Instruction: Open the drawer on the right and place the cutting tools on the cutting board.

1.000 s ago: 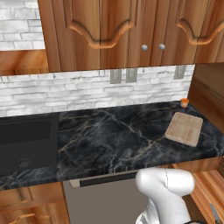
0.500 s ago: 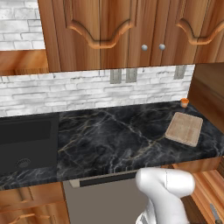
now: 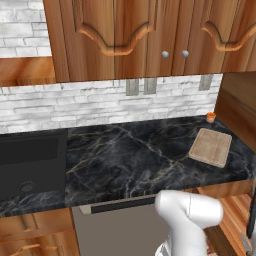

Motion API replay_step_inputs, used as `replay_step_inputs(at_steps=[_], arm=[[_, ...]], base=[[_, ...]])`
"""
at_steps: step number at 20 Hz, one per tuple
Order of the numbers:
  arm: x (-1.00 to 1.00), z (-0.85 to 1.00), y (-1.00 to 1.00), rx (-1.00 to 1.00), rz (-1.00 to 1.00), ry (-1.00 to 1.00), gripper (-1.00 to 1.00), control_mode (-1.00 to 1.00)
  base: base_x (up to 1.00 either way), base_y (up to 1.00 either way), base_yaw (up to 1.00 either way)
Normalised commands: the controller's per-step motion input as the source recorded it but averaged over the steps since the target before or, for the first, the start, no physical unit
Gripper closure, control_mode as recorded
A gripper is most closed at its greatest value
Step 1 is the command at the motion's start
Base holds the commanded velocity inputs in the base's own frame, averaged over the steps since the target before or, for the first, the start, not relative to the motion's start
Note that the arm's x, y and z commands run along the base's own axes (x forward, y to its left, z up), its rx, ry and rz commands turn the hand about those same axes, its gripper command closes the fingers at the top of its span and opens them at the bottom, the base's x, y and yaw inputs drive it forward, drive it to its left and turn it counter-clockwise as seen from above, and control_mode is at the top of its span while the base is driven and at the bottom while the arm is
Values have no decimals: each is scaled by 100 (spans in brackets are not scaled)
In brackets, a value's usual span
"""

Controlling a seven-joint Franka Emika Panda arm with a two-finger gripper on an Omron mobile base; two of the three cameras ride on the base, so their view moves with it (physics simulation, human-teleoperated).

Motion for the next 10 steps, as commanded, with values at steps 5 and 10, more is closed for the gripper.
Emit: replay_step_inputs(at_steps=[5,10], arm=[[-1,-63,-13,-4,-1,16,-100,-100],[0,-46,-23,-2,-2,5,-100,-100]], base=[[0,0,0],[0,0,0]])
